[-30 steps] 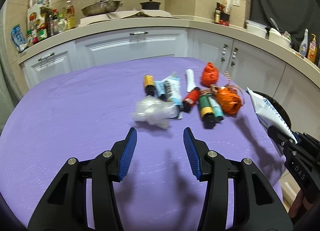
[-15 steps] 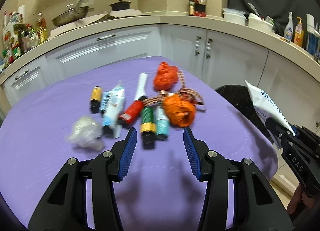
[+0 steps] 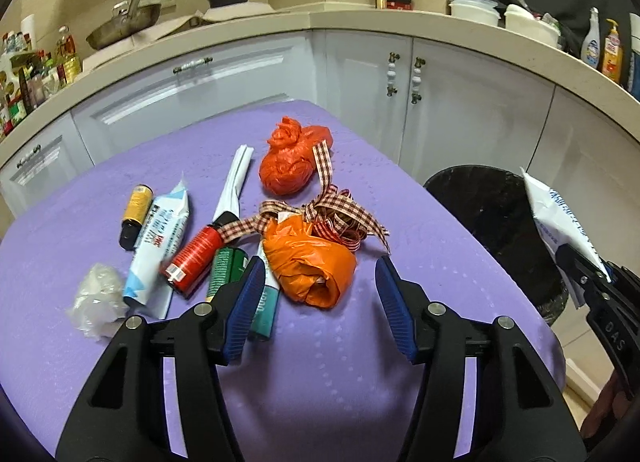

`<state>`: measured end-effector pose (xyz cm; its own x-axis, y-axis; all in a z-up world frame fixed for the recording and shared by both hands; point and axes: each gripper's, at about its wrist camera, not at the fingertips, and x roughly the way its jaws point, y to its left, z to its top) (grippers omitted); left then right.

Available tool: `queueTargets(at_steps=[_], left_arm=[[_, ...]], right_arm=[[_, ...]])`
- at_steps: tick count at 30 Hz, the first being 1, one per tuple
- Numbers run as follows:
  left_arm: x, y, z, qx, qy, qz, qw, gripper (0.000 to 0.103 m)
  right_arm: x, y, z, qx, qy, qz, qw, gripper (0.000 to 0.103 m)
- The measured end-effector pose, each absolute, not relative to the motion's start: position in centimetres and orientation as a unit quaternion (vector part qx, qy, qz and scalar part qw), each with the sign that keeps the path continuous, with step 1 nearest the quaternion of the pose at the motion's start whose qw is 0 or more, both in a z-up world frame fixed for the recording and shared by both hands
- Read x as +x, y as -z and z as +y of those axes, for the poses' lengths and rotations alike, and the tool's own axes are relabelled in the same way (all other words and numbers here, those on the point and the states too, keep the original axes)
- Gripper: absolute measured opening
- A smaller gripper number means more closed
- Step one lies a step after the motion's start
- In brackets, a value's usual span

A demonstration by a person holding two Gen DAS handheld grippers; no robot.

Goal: Collect trash
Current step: 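Carry the DHA tube toward the bin with right while left grasps the orange bag, then drop the orange bag into the bin with left while right releases the DHA tube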

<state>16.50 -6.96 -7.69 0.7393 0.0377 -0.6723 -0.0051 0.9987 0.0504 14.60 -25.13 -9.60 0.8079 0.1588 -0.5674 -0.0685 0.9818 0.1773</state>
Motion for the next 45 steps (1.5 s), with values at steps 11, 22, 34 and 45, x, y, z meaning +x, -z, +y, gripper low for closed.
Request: queueTargets(at_steps=[11, 22, 34, 45], left_arm=[[15.8, 7.3, -6.5, 0.020, -0.015, 0.351, 0.936, 0.031], [14.1, 4.1, -7.6, 0.026, 0.010, 0.304, 0.952, 0.030], [17.5, 3.4, -14.6, 0.043, 0.094, 0.289, 0.952, 0.029], [22.4, 5.0, -20.8, 0.070, 0.133, 0.291, 0.945, 0.047]], right_arm=[[14.8, 9.8, -25.3, 0.076, -0.061, 0.306, 0.947, 0.015], [14.5, 9.1, -26.9, 0.074, -0.039, 0.294, 0.952, 0.015], [16.6, 9.2, -31.0, 0.075, 0.010, 0.290, 0.954, 0.015], [19.9, 11.0, -33.1, 0.073, 0.039, 0.305, 0.949, 0.051]])
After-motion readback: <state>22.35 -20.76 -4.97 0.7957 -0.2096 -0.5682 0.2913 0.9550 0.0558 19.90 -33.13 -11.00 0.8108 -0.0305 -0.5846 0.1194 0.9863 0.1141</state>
